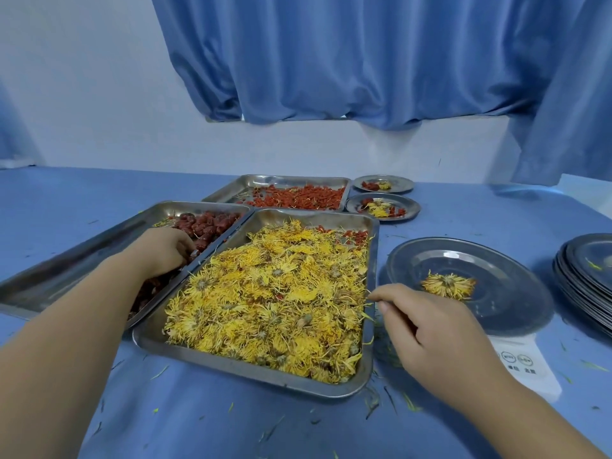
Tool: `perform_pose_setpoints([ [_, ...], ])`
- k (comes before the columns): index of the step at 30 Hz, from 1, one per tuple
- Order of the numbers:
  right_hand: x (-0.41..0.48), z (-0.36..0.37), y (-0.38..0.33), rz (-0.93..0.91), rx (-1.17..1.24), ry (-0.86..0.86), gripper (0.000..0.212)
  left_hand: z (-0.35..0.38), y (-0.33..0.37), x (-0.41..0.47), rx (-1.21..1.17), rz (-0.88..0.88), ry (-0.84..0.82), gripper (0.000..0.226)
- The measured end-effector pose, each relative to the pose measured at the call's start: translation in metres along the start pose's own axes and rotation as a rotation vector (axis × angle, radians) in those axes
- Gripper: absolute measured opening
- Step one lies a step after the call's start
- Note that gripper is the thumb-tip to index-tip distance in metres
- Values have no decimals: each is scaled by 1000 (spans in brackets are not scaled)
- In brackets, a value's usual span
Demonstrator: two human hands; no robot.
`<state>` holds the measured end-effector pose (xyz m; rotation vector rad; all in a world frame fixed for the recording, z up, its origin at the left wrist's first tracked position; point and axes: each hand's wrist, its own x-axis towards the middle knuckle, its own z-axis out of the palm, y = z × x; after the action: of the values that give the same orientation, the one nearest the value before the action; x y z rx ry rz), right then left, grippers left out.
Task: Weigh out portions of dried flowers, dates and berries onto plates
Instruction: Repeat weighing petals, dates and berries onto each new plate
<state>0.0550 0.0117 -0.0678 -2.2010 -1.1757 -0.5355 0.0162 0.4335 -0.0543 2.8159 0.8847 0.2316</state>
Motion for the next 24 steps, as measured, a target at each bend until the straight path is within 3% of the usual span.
perform_pose_setpoints([
  [8,-2,-1,5,45,31,39,15,-21,-4,-14,-422,-4,164,20],
  [14,-3,-4,14,120,97,119,15,-32,38,-30,-966,7,15,17],
  [19,1,-14,26,336,345,282,18,-32,111,-43,-1054,163,-186,22],
  [24,5,-32,39,563,613,479,22,-27,194,-67,-898,422,-196,21],
])
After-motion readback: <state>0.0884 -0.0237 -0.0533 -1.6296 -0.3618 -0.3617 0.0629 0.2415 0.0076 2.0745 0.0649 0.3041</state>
